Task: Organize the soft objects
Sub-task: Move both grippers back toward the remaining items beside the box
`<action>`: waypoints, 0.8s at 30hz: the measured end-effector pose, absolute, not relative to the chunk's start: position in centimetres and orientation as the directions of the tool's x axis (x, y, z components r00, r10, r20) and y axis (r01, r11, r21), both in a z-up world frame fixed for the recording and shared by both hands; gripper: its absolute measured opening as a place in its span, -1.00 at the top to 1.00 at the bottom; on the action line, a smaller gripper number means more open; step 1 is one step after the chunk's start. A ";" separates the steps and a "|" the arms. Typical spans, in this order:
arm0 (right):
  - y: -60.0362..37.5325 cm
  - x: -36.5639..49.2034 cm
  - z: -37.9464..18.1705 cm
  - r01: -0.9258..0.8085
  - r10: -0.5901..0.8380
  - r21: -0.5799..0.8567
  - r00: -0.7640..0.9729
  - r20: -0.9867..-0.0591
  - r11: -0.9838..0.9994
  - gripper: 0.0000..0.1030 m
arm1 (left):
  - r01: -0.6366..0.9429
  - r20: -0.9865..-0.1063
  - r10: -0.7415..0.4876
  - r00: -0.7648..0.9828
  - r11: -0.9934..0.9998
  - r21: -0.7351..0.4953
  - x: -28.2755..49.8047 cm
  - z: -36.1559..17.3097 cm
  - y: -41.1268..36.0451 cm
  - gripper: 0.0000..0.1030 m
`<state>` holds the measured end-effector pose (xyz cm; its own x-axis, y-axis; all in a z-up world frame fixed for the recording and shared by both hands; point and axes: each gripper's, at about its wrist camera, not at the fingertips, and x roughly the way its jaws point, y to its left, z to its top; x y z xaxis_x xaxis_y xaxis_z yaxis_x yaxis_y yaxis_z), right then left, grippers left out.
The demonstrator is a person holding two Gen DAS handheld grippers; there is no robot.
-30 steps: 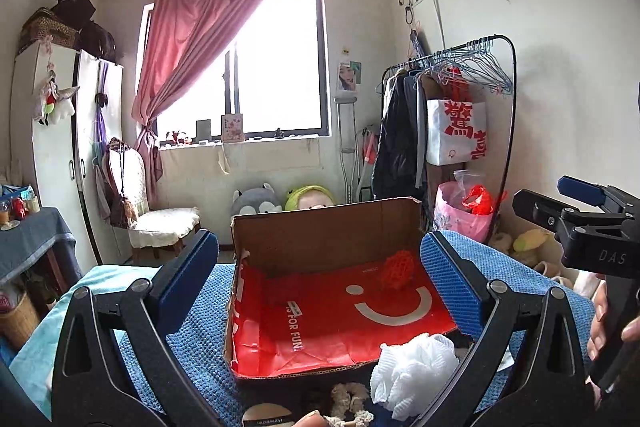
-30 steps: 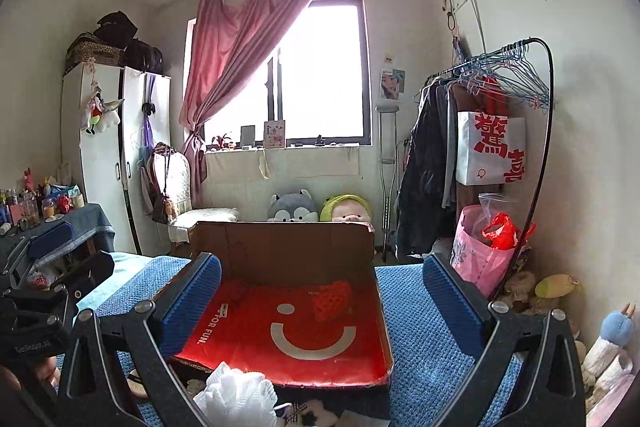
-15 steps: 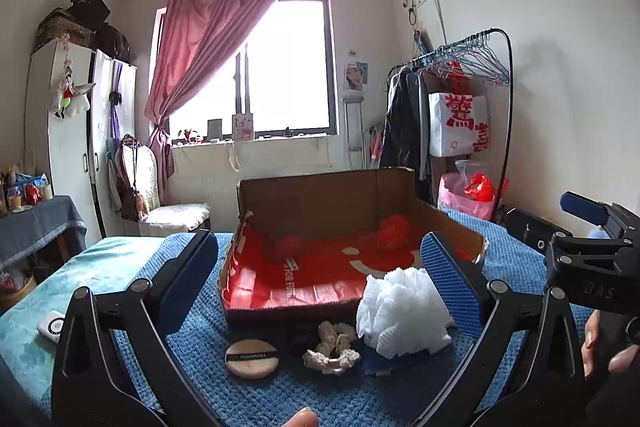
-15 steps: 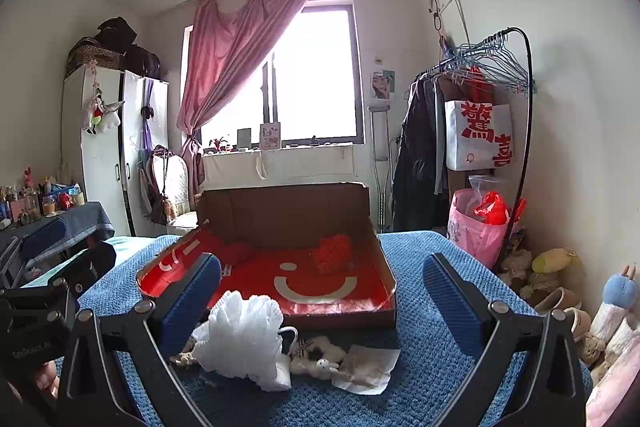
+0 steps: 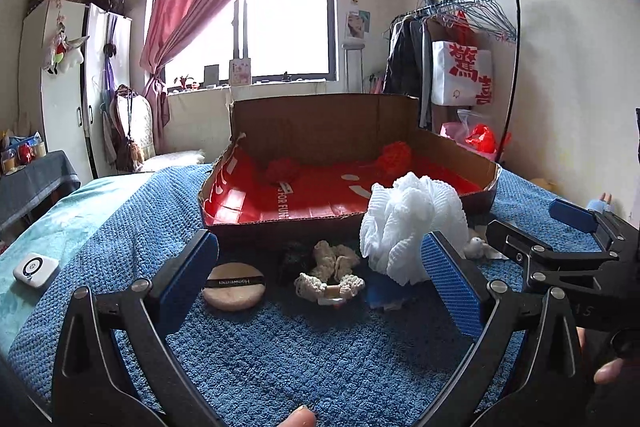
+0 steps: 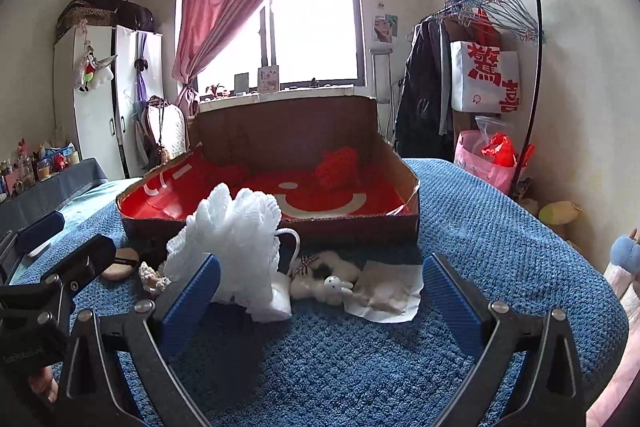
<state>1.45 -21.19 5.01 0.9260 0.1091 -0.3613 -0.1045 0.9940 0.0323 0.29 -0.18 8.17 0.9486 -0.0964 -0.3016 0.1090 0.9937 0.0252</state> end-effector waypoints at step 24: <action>-20.9 2.1 3.3 -0.100 0.103 0.029 0.896 -0.431 0.995 -1.00 | 0.121 -0.395 -0.097 0.914 0.992 0.037 1.6 6.7 -0.3 -1.00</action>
<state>2.09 -20.91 3.33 0.8964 0.1030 -0.4310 -0.1003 0.9945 0.0289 1.58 -0.34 6.71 0.9137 -0.0965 -0.3946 0.1206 0.9920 0.0366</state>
